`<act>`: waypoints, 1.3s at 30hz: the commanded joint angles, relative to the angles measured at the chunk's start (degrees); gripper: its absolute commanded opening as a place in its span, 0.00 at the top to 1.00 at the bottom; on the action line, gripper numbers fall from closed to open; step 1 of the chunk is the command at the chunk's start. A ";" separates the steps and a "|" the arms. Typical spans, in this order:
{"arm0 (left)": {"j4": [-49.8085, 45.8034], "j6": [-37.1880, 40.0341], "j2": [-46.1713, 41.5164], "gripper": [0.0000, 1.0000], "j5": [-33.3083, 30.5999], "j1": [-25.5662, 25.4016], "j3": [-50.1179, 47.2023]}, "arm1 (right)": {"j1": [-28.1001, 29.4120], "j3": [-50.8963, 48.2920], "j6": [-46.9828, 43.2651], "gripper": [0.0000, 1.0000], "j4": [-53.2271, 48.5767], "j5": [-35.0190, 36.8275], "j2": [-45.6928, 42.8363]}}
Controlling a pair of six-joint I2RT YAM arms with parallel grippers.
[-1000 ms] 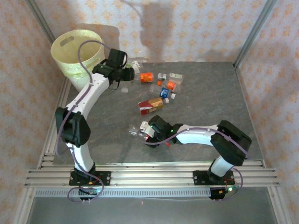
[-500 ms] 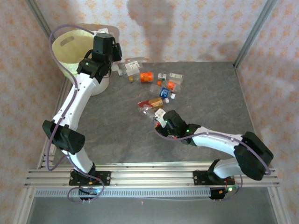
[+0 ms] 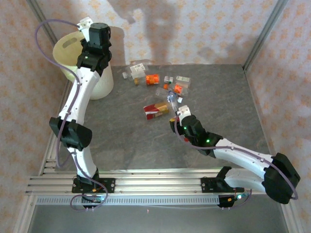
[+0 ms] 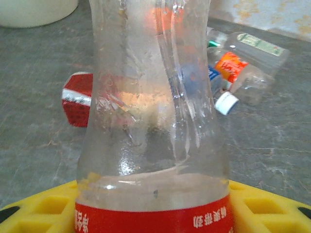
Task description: Put the plastic bottles in the bin
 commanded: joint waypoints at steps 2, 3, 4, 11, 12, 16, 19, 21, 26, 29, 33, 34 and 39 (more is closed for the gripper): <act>-1.89 0.02 5.44 0.47 -9.17 2.23 9.03 | -1.05 -1.19 7.19 0.45 3.21 5.56 -1.63; -2.95 -0.23 6.46 0.47 -10.36 2.82 11.01 | -1.26 -1.30 8.48 0.45 3.45 5.97 -1.77; -3.62 -0.60 7.37 0.47 -10.51 3.38 12.34 | -1.49 -1.39 9.47 0.45 3.58 6.17 -1.72; -2.63 -0.89 10.88 0.46 -12.03 6.87 14.90 | -1.81 -1.65 11.76 0.45 4.36 5.65 -1.79; -2.74 -0.97 11.26 0.45 -12.43 7.31 15.22 | -1.81 -1.70 11.81 0.45 4.48 5.64 -1.96; -6.15 -3.72 14.36 0.40 -12.83 9.64 18.51 | -1.81 -1.75 11.69 0.45 4.86 5.62 -2.69; -10.33 -7.60 17.47 0.30 -12.10 11.43 22.85 | -1.90 -1.58 11.16 0.45 5.16 5.59 -2.71; -12.86 -10.04 19.38 0.21 -11.15 12.41 25.82 | -1.90 -1.33 10.82 0.45 5.13 5.67 -2.67; -17.44 -16.91 20.72 0.04 -9.51 13.19 28.51 | -1.96 -0.87 11.28 0.46 5.02 6.17 -2.95; -18.72 -19.51 19.82 0.02 -6.61 13.24 28.44 | -1.98 -1.04 11.32 0.46 5.21 5.57 -3.43; -18.62 -19.85 18.05 0.00 3.72 13.04 28.17 | -3.30 -1.49 10.51 0.46 5.77 2.02 -4.44; -18.90 -20.19 17.63 0.00 4.50 13.02 28.10 | -3.85 -1.40 10.52 0.46 5.78 0.93 -4.74; -18.14 -21.10 13.41 0.00 13.14 13.02 24.41 | -8.71 -1.00 10.59 0.46 6.22 -8.56 -5.77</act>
